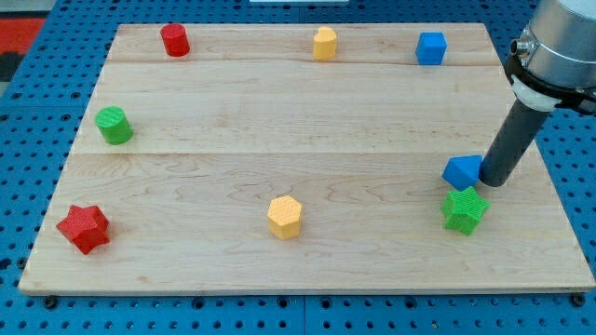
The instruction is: Move the blue cube parallel to green circle
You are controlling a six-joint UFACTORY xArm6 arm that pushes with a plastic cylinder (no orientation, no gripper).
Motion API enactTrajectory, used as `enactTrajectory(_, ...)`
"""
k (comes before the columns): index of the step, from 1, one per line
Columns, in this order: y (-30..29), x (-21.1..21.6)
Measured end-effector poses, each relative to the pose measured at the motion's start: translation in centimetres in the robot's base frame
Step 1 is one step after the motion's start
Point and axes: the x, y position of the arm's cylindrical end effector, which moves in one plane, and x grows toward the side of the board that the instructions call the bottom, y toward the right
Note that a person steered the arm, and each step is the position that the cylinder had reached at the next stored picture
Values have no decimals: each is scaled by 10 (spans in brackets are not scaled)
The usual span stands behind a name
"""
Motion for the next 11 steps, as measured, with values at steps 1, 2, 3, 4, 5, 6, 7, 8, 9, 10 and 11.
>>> enactTrajectory(1,-8,0)
enactTrajectory(2,-13,0)
enactTrajectory(3,53,-65)
enactTrajectory(4,72,-182)
enactTrajectory(5,49,-265)
enactTrajectory(6,-6,-283)
enactTrajectory(7,-11,-233)
enactTrajectory(8,-41,-224)
enactTrajectory(9,-48,-192)
enactTrajectory(10,-62,-165)
enactTrajectory(11,-111,-165)
